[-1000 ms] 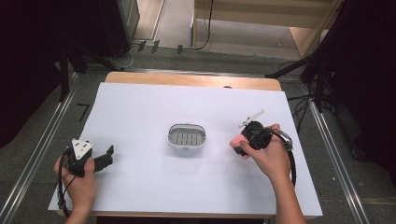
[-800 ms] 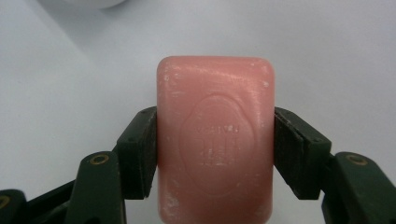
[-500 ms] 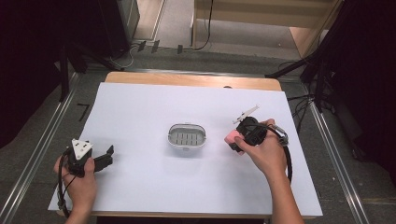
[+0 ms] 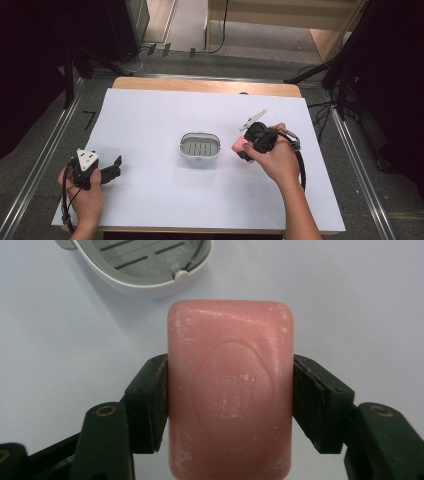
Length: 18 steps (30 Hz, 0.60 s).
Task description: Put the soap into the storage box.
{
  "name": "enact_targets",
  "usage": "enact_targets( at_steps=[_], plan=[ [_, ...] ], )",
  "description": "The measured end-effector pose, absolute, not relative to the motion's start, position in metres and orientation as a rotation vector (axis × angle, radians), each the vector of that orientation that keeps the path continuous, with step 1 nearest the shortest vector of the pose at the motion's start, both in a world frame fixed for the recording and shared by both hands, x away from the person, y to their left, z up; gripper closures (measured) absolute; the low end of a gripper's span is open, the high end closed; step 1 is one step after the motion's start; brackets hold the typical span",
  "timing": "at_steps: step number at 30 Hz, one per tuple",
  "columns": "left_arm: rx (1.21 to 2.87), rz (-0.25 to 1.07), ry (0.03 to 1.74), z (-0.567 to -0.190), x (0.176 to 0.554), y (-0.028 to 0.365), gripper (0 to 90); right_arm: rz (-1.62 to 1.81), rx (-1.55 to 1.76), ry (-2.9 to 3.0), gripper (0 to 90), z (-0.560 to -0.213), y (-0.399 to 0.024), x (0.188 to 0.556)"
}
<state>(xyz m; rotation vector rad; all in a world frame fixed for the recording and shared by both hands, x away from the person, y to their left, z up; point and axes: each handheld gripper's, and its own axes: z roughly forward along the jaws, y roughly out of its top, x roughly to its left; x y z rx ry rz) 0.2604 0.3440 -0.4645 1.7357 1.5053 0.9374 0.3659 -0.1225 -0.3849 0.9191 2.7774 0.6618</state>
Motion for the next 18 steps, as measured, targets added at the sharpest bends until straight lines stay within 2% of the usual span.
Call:
enact_targets(
  at_steps=[18],
  plan=[
    [1.724,0.930,1.509,-0.465,0.261,0.345,14.6,0.658,0.734,2.825,38.5,-0.381,-0.099,0.371]
  ],
)
